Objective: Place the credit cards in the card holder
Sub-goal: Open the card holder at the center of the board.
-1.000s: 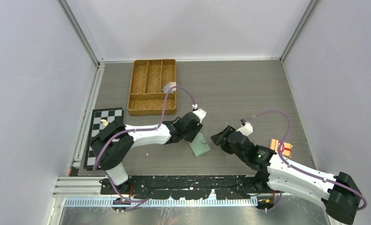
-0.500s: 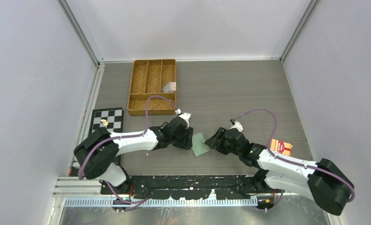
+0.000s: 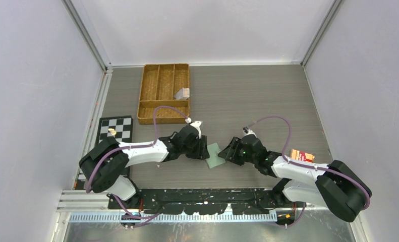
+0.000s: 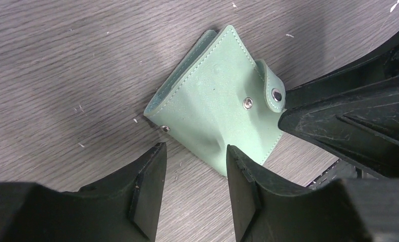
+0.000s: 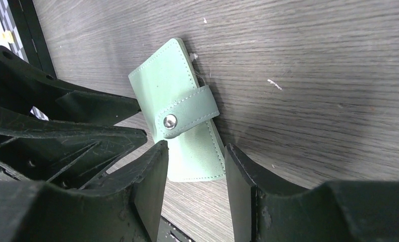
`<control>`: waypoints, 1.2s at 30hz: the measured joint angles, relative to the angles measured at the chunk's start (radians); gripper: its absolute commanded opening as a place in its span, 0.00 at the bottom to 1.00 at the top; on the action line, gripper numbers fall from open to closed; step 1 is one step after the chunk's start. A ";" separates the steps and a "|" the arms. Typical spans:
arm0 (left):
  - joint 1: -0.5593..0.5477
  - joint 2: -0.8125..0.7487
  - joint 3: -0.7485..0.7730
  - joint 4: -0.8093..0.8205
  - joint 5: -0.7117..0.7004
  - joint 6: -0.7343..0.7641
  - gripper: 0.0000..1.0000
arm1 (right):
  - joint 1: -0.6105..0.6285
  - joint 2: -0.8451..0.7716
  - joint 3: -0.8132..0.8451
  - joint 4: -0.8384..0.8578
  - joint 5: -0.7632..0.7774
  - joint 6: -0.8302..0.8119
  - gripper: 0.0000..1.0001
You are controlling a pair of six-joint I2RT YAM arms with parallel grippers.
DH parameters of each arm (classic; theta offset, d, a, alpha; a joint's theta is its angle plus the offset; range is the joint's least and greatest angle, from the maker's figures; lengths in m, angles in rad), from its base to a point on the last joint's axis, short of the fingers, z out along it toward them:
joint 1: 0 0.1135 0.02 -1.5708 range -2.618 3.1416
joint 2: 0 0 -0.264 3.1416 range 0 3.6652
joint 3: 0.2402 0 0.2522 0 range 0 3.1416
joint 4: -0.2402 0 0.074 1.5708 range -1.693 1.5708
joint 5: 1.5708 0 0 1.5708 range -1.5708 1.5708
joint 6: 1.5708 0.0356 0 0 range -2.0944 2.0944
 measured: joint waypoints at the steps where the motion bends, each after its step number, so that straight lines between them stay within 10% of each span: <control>1: 0.000 0.003 0.000 0.004 0.003 -0.001 0.47 | 0.000 0.005 0.000 0.003 -0.007 -0.003 0.48; 26: 0.004 0.023 -0.037 0.096 0.060 -0.057 0.37 | -0.002 0.043 0.002 0.162 -0.132 0.021 0.33; 36: 0.004 0.027 -0.040 0.117 0.066 -0.061 0.50 | -0.002 0.074 0.010 0.158 -0.143 0.011 0.07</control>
